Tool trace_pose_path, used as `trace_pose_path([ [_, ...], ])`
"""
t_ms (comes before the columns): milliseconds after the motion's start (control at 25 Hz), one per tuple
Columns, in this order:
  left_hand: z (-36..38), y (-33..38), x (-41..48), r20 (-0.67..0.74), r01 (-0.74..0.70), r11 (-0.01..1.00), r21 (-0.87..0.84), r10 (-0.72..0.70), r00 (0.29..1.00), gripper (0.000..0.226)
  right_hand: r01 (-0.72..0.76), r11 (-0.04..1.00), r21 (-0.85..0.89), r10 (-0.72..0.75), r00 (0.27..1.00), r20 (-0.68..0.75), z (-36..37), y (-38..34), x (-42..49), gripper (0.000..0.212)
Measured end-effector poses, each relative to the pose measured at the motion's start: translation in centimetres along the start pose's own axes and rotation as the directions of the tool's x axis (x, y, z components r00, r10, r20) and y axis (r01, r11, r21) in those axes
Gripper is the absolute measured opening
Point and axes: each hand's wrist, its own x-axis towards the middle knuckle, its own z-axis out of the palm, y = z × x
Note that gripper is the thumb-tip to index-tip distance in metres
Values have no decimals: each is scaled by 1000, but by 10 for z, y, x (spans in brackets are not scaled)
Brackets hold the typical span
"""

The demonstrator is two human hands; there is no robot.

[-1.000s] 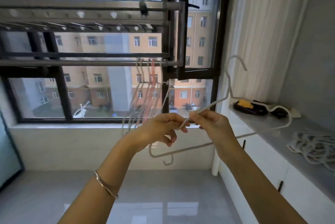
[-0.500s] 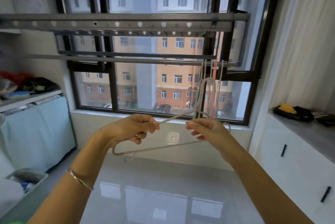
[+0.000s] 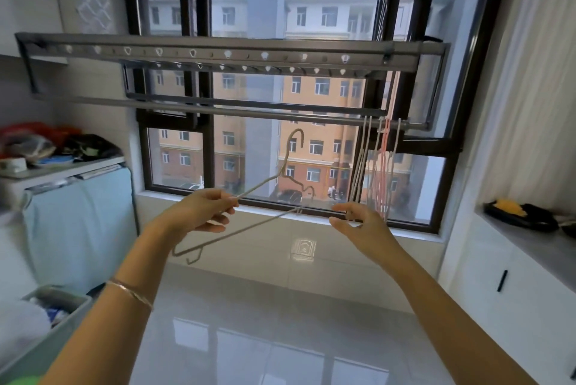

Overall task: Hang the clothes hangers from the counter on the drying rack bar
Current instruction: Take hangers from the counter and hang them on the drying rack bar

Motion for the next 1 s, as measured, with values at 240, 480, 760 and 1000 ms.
trace_pose_path([
  [240,95,4,53,-118,-76,951,-300,42,992,14,20,946,-322,-27,999,-18,-14,58,36,52],
  [480,179,19,110,-106,-104,894,-436,63,992,13,-2,875,-484,-29,998,-55,-39,103,71,65],
  [760,224,51,166,-210,-194,868,-457,107,972,13,105,899,-425,-125,992,-21,-42,141,94,63],
  [1000,245,82,212,-198,-157,914,-374,87,976,10,136,891,-433,-162,987,-23,-46,151,100,58],
])
